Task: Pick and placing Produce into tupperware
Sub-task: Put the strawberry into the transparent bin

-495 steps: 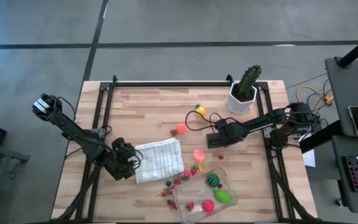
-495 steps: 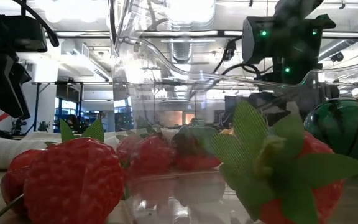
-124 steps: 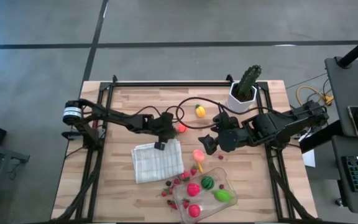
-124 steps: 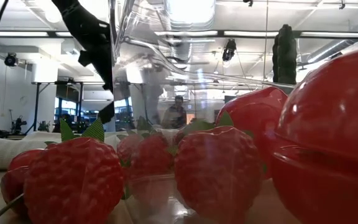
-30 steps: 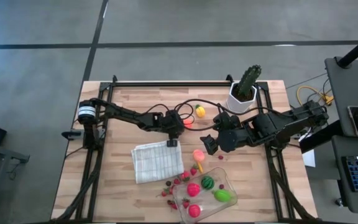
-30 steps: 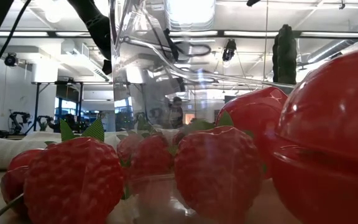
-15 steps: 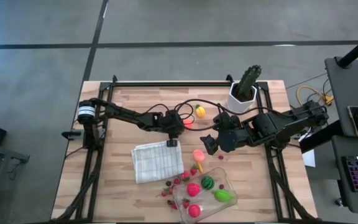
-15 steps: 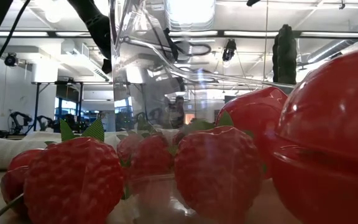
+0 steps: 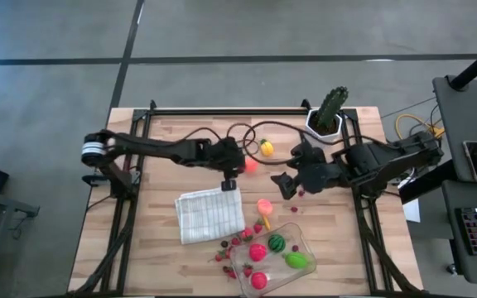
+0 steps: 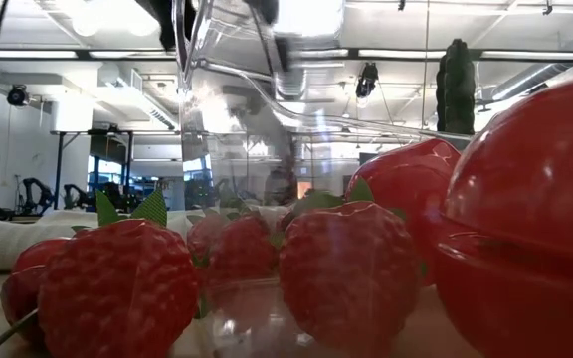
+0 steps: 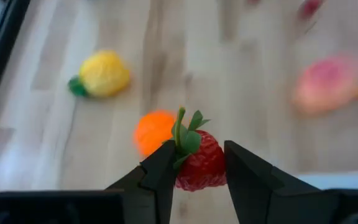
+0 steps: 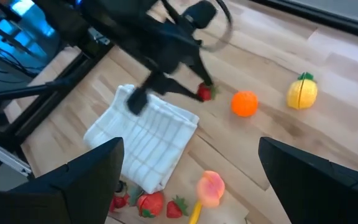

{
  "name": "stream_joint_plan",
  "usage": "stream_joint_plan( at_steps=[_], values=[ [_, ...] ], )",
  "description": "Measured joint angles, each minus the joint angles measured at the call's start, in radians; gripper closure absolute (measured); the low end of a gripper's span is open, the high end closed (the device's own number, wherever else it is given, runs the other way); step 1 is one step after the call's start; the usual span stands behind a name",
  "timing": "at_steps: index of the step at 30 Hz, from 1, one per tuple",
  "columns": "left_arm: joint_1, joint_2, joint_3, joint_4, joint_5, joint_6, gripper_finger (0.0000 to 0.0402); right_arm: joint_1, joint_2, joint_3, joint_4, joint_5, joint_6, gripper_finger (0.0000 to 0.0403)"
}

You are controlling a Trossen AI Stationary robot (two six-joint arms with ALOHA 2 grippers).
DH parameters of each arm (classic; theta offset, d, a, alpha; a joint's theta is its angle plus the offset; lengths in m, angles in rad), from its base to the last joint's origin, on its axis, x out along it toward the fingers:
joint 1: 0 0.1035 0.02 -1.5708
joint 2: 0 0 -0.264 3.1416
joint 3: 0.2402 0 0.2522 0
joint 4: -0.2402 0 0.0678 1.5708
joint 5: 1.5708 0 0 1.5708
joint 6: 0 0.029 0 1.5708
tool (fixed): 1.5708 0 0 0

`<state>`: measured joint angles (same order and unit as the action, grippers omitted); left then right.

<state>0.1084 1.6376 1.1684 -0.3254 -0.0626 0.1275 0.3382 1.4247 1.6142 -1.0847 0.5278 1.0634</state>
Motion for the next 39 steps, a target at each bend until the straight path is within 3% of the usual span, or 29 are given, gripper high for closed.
stream_joint_plan(
  at_steps=[4, 9, 13, 16, 20, 24, 29, 34, 39],
  values=[
    [-0.033, -0.081, 0.035, 0.01, 0.131, -0.197, 0.0295, 0.003, -0.036, 0.0, -0.006, -0.002, -0.025, 0.0039],
    [-0.129, -0.156, 0.062, 0.066, 0.204, -0.411, 0.0295, 0.037, -0.075, 0.001, -0.038, -0.022, -0.028, 0.0039],
    [-0.259, -0.17, 0.099, 0.084, 0.21, -0.501, 0.0295, 0.082, -0.096, 0.001, -0.074, -0.037, -0.036, 0.0039],
    [-0.369, -0.166, 0.112, 0.096, 0.14, -0.559, 0.0295, 0.116, -0.098, 0.001, -0.093, -0.037, -0.045, 0.0039],
    [-0.485, -0.129, 0.108, 0.095, -0.004, -0.633, 0.0295, 0.149, -0.097, 0.0, -0.096, -0.037, -0.057, 0.0039],
    [-0.537, -0.072, 0.107, 0.111, -0.028, -0.746, 0.0295, 0.164, -0.082, 0.0, -0.094, -0.033, -0.072, 0.0039],
    [-0.556, 0.052, 0.108, 0.129, 0.03, -0.824, 0.0295, 0.164, -0.08, 0.0, -0.094, -0.03, -0.09, 0.0039],
    [-0.555, 0.147, 0.105, 0.325, 0.179, -0.898, 0.0295, 0.164, -0.08, 0.0, -0.094, -0.029, -0.107, 0.0039],
    [-0.554, 0.172, 0.106, 0.373, 0.188, -0.992, 0.0294, 0.172, -0.079, 0.0, -0.094, -0.037, -0.106, 0.0039]
  ],
)
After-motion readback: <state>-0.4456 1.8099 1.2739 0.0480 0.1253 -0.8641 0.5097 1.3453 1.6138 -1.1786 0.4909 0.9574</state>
